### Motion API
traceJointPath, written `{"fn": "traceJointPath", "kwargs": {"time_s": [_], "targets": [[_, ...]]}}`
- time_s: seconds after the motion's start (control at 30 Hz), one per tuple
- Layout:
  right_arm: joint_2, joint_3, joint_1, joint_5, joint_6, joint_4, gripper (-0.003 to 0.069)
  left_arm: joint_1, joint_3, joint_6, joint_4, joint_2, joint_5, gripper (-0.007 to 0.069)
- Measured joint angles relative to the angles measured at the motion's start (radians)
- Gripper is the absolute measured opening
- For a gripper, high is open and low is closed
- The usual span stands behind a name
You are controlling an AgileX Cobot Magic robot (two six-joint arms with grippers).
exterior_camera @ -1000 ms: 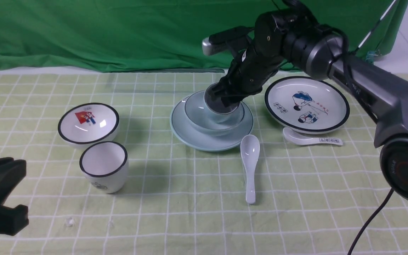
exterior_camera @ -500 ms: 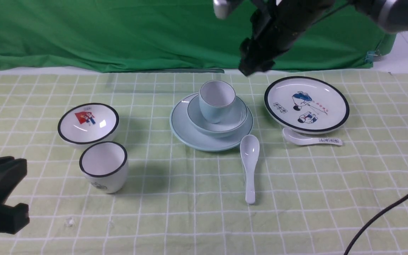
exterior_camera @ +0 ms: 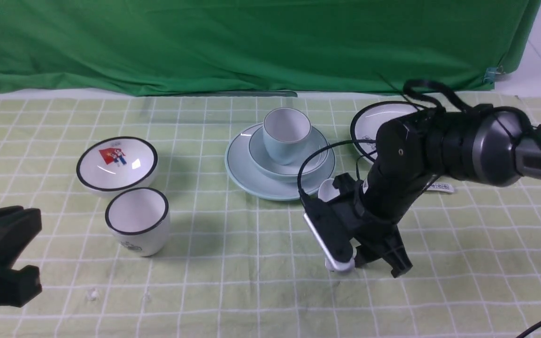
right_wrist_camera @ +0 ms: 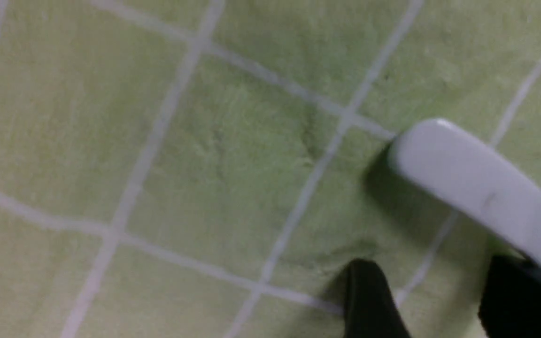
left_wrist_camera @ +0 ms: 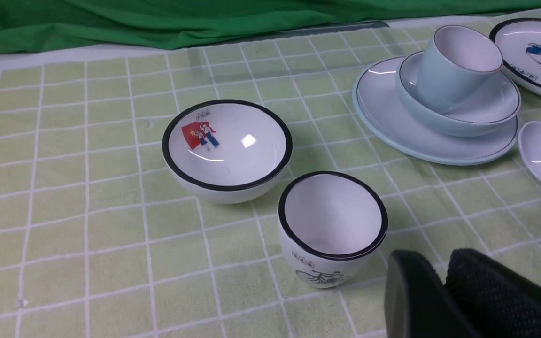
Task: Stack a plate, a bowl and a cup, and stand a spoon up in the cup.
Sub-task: Use the right arm to grab a blue soup spoon
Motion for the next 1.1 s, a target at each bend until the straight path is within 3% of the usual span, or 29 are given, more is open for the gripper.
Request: {"fn": "traceJointPath", "kwargs": {"time_s": [0.33,0.83,0.97,1.1], "targets": [[-0.005,0.023,0.018,-0.169,-0.057,-0.01,0.0364,0.0,0.0,0.0,-0.005,0.0,-0.001,0.0062],[0.0,0.023,0.064,-0.321,0.003,-0.01,0.0361,0.0,0.0,0.001,-0.005,0.0,-0.003,0.0062],[0.028,0.023,0.076,-0.331,0.012,-0.01,0.0308,0.0,0.0,0.001,-0.006,0.0,-0.004,0.0062],[0.032,0.023,0.078,-0.333,0.07,-0.009,0.0122,0.0,0.0,0.001,-0.006,0.0,-0.004,0.0062]]}}
